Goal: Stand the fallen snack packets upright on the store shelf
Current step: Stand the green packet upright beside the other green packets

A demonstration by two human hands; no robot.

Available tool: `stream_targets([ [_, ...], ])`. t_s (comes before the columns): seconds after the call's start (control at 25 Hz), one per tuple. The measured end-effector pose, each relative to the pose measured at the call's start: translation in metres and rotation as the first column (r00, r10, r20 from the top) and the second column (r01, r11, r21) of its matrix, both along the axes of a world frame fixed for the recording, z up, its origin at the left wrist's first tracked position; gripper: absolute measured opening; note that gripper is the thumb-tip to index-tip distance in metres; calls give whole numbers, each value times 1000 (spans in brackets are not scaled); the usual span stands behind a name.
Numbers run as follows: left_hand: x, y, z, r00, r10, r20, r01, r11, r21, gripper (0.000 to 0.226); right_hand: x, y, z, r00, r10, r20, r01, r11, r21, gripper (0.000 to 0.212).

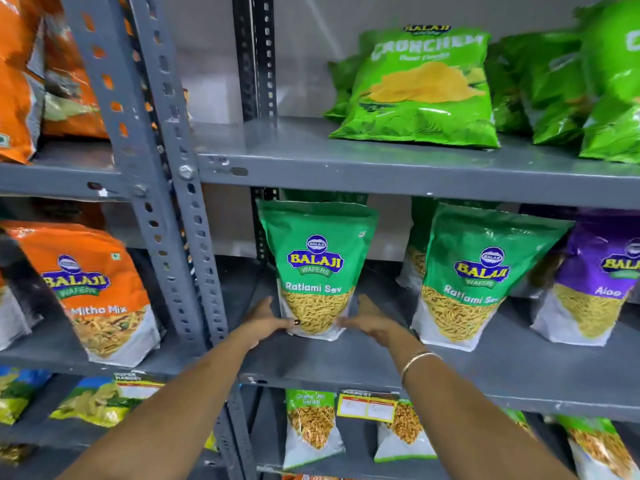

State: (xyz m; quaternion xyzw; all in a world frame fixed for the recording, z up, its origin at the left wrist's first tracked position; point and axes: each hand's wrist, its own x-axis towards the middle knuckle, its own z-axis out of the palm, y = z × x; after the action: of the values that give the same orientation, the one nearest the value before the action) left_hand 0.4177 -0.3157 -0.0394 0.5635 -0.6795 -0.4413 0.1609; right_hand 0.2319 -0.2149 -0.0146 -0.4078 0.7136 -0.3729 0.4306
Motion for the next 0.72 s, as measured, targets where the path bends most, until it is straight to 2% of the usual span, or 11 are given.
stream_targets([
  [0.04, -4, -3, -1, 998, -15, -57, 16, 1000, 16, 76, 6, -7, -6, 993, -20, 115, 29, 997, -73, 80],
  [0.12, -10, -6, -6, 989, -3, -151, 9, 999, 36, 67, 11, -17, -17, 981, -47, 186, 75, 986, -148, 71],
  [0.2, -9, -1, -11, 982, 30, -185, -27, 999, 22, 62, 15, -17, -19, 982, -98, 163, 125, 978, -168, 72],
  [0.36, 1, 23, -2, 989, -4, -148, 3, 1000, -6, 48, 25, 7, -13, 995, -67, 77, 78, 987, -143, 73],
  [0.56, 13, 57, 7, 995, -4, -103, 0, 999, -43, 58, 34, 38, -9, 997, -59, -56, 51, 989, -138, 76],
  [0.72, 20, 71, 10, 997, -4, -80, -2, 997, -71, 64, 39, 52, -5, 998, 3, -63, -10, 993, -121, 73],
])
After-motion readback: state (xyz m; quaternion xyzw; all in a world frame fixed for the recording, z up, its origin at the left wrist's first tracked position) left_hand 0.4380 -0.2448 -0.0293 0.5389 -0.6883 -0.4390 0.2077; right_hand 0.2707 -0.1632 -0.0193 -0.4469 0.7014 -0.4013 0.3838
